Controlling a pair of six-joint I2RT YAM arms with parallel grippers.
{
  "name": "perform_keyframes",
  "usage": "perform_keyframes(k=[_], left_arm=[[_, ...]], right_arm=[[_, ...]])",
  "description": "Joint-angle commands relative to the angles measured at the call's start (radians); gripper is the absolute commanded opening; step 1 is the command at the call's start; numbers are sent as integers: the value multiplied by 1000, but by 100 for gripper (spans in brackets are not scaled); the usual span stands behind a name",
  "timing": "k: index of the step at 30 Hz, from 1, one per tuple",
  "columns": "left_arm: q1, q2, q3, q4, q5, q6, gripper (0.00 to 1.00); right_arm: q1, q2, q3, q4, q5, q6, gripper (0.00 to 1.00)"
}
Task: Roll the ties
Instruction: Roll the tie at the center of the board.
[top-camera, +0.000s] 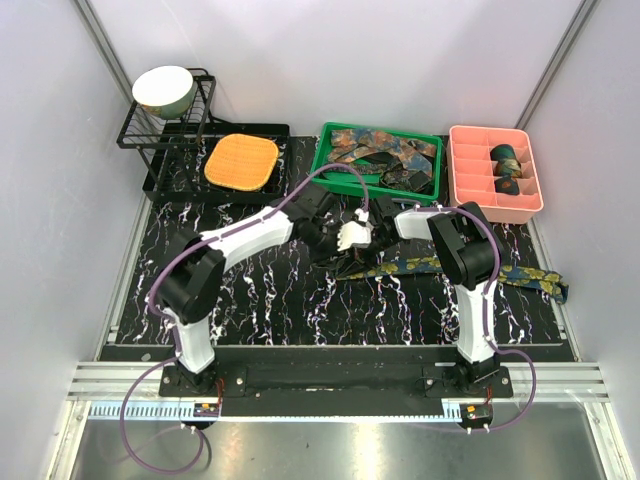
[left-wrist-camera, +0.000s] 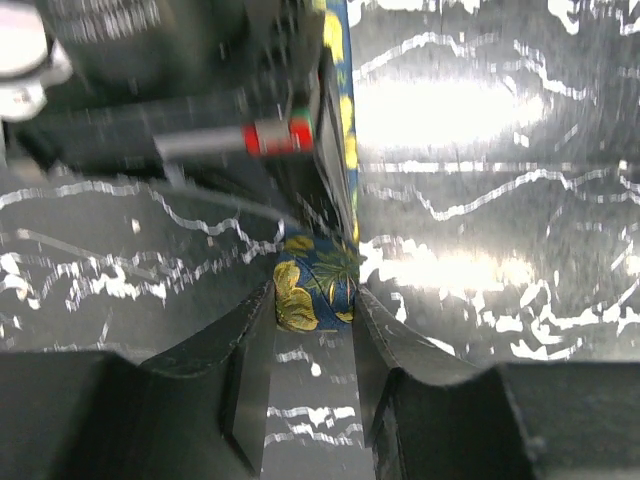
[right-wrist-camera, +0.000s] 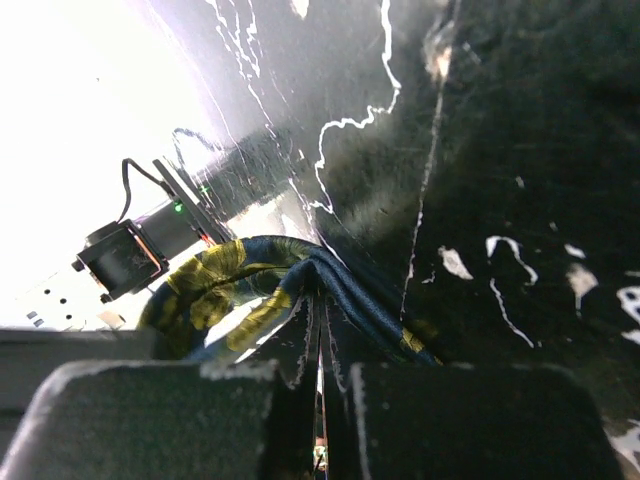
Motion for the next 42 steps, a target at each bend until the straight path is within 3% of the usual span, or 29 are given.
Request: perform_keyframes(k=[1,11,17,27,36,42], left_arm=[[-23,70,87,8,42,-24,37],[-46,126,80,-26,2,24,36],[-46,131,58,-26,-28,33,36],[-46,139,61,-25,-37,28,36],[-61,174,104,-26,-57,1,36],[-64,188,119,-25,-70,-14,37]], right_arm=[[1,54,1,-14,123,-16,0],[-4,-7,11,-19,77,-10,0],[-41,-68,30,-115,45,-71,1],[-95,-162,1,-180,-55,-109,15],[-93,-99,-33,-45,-107,-13,33],[-82,-65,-41,13,-115,15,35]])
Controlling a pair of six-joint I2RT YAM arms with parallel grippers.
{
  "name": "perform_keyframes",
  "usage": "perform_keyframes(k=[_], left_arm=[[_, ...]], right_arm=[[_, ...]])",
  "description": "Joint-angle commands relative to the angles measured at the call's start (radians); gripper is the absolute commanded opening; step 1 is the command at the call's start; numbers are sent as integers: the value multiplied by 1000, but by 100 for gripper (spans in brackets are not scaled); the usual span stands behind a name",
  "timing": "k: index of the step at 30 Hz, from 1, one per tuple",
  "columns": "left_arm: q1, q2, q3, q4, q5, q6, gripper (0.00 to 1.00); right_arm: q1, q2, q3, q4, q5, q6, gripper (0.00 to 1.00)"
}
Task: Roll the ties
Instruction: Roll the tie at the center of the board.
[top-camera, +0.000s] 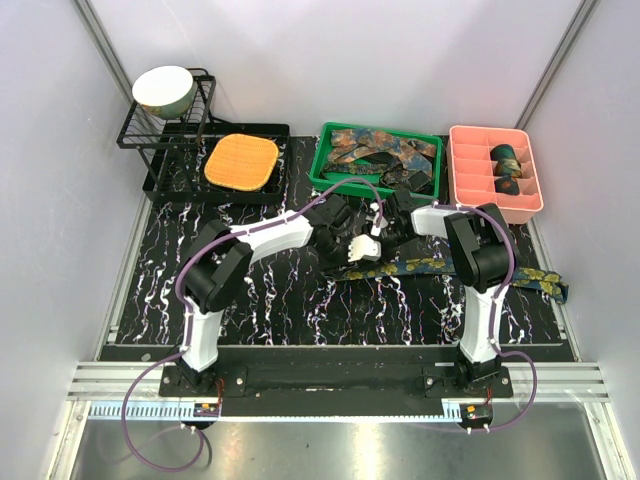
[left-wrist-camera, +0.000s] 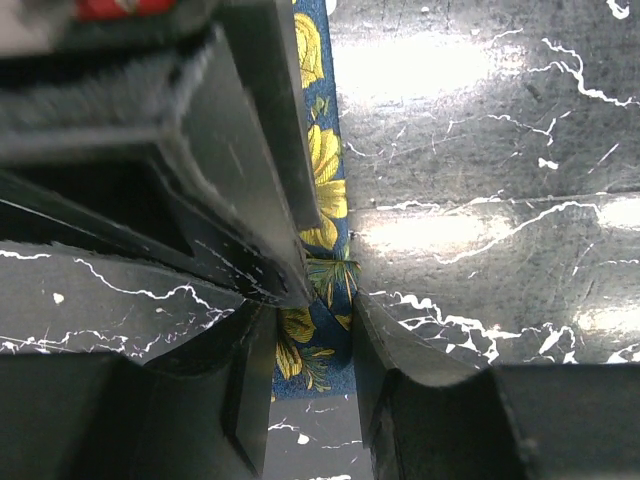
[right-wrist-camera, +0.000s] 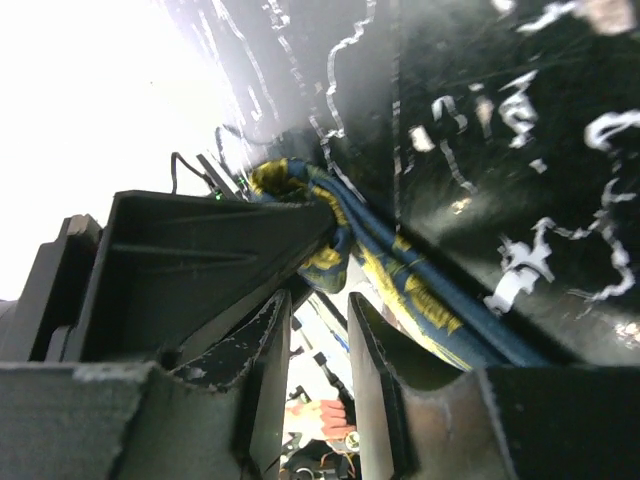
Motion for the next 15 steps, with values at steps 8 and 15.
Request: perform_keyframes(k=[8,15], left_arm=[[-5,18,53,19,-40,-36,37],[-3,27,61,25,-32,-47,37]], right_arm=[[21,60,-10,93,-3,33,33],[23,54,-22,133,-21,59,31]])
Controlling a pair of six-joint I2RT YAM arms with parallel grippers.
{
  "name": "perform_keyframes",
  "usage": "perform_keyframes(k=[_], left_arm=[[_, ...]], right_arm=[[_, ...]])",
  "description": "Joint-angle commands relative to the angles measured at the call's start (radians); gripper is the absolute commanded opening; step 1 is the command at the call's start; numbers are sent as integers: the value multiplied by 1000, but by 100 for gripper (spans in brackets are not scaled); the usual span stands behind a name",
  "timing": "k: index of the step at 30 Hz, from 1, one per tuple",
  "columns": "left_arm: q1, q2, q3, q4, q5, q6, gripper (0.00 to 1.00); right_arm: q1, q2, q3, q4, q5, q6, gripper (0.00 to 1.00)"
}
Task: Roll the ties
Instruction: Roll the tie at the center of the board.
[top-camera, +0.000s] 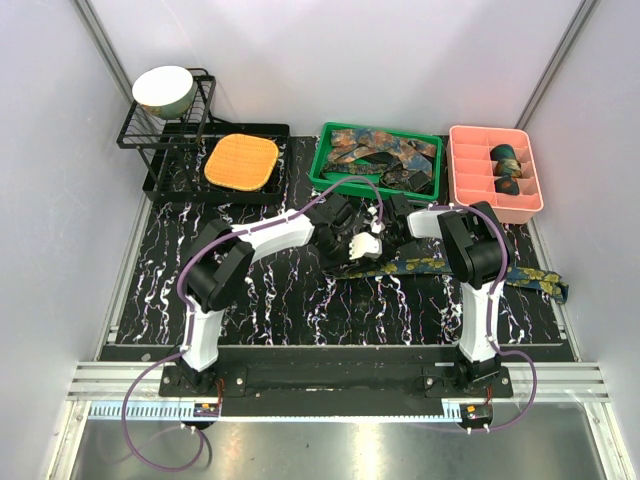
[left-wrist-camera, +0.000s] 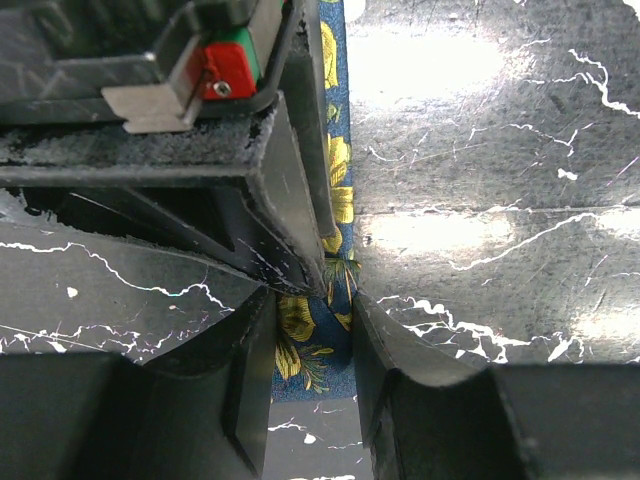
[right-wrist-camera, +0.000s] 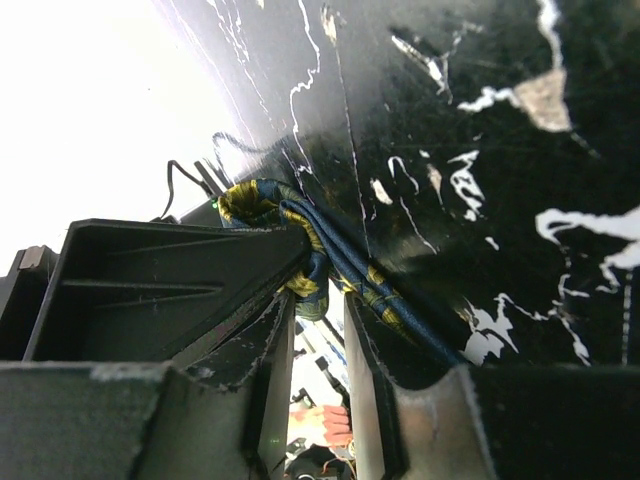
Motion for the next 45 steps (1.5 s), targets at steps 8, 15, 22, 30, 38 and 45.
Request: perform_keyframes(k=[8,15,22,30,38,45], left_arm=[[-4,20,43,25,-13,-29,37],[-5,20,47,25,-19,-49,39],[10,-25,-12,63,-6,-84,76],[9,-26,-19,116,-73,-54,86],[-14,6,-8,103,-119,29,77],[-50,20,-5,114,-130,47,49]], right_arm=[[10,-33,6,87,-68,54,23],[4,-18,40,0,-27,-27,0],[-19,10,72,-90,68,-136,0],[-19,65,78,-92,96,-172,0],[-19,53,84,-92,81,-173,0],[-17,27,104,-91,38,-159,0]])
